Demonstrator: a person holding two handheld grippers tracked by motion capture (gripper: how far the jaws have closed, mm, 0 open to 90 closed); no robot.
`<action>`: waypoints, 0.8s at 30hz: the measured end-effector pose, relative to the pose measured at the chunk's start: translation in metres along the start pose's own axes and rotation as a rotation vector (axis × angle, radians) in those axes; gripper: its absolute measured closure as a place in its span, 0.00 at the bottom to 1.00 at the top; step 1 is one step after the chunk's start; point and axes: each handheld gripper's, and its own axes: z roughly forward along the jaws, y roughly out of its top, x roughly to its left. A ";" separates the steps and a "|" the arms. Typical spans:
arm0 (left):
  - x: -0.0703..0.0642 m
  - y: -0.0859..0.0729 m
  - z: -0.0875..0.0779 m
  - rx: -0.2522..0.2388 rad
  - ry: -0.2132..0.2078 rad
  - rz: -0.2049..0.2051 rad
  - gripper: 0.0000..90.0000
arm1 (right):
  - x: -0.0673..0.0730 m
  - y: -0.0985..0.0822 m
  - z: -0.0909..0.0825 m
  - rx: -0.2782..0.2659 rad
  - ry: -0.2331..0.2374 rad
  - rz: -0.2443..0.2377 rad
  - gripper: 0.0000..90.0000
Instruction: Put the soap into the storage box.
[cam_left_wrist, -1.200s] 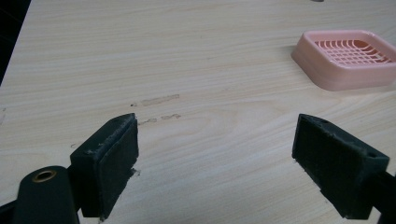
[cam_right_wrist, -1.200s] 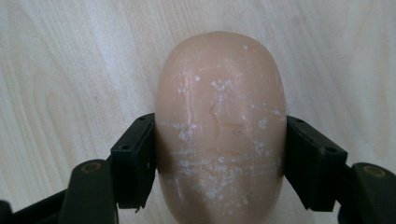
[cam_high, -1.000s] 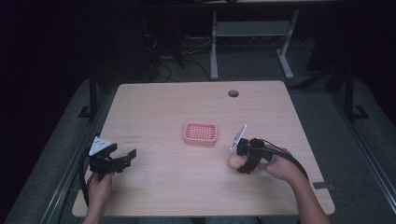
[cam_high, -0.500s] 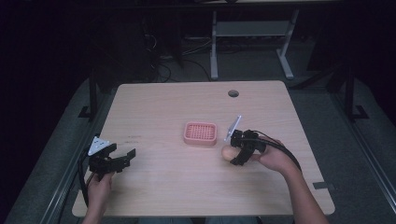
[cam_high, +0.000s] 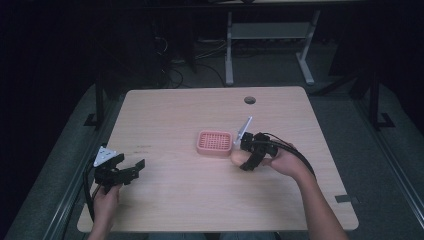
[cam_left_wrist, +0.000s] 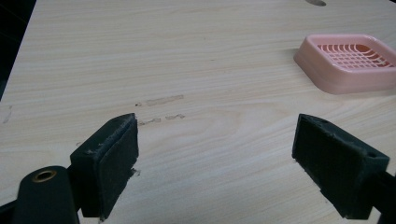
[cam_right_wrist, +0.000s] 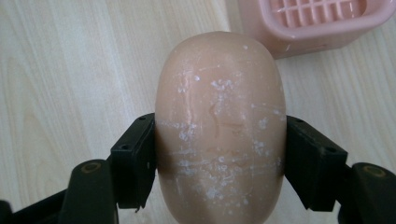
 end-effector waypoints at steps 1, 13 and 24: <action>0.000 0.000 0.000 -0.001 0.000 0.000 0.16 | -0.001 0.001 0.000 -0.001 -0.001 0.000 0.35; 0.001 0.000 0.000 0.001 0.000 0.002 0.16 | -0.009 0.012 -0.001 -0.035 0.012 0.007 0.35; 0.001 0.000 0.000 0.001 -0.001 0.002 0.16 | -0.017 0.024 -0.003 -0.038 0.021 0.009 0.35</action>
